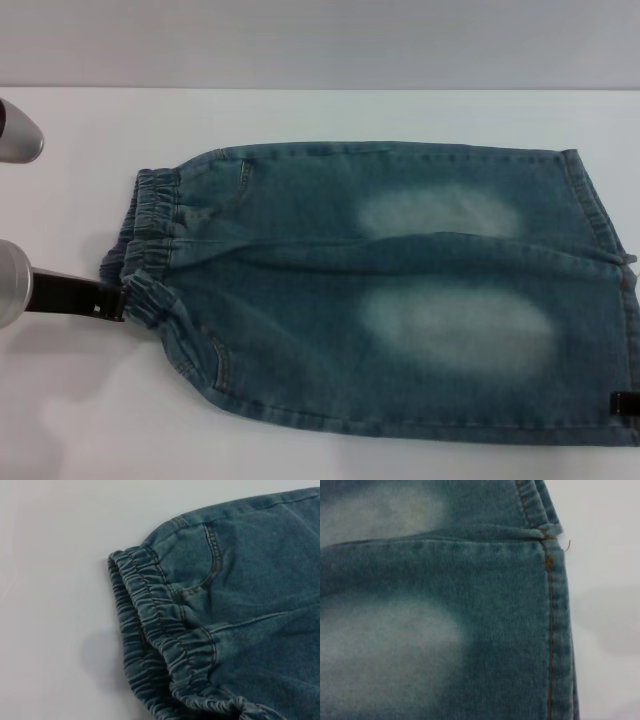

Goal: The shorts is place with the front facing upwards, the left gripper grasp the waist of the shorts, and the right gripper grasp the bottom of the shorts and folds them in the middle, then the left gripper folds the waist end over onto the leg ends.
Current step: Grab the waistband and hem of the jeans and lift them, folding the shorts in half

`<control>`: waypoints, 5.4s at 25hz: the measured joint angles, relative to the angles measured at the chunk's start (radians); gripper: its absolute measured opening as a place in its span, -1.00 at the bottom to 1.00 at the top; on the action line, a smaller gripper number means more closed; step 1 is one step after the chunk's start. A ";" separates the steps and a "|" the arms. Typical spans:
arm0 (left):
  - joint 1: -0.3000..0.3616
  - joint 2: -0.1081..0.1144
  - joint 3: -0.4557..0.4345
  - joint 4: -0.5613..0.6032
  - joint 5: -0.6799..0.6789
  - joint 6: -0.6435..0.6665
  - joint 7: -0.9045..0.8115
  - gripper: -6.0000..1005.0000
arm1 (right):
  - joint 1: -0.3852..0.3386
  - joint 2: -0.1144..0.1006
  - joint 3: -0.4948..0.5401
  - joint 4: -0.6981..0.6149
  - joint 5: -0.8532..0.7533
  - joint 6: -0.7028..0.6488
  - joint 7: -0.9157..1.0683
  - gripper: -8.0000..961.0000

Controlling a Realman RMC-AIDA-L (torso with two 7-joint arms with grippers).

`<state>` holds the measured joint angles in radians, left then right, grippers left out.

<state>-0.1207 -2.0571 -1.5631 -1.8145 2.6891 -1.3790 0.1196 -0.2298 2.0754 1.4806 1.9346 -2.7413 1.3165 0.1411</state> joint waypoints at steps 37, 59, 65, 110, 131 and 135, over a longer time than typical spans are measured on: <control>-0.003 -0.002 0.000 0.014 -0.004 0.003 0.012 -0.98 | 0.028 0.000 -0.020 0.036 -0.042 0.028 -0.045 -0.89; -0.025 -0.001 0.000 0.017 -0.004 -0.003 0.012 -0.98 | 0.030 0.001 -0.051 0.010 -0.061 0.036 -0.005 0.25; -0.025 -0.002 0.000 0.017 -0.003 -0.003 0.012 -0.98 | 0.032 0.000 -0.053 -0.005 -0.060 0.036 -0.005 0.19; -0.008 -0.001 -0.009 0.017 -0.009 0.052 0.013 -0.98 | 0.077 -0.003 -0.053 0.093 -0.060 0.006 -0.064 -0.95; -0.008 -0.002 -0.054 0.097 -0.034 0.452 0.053 -0.98 | 0.047 -0.002 -0.050 -0.136 -0.142 -0.808 -0.146 -0.87; -0.027 -0.002 -0.050 0.156 -0.050 0.543 0.054 -0.98 | 0.080 -0.003 -0.059 -0.266 -0.142 -1.009 -0.166 -0.86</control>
<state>-0.1474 -2.0586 -1.6134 -1.6582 2.6389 -0.8364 0.1736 -0.1501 2.0720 1.4218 1.6685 -2.8835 0.3075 -0.0247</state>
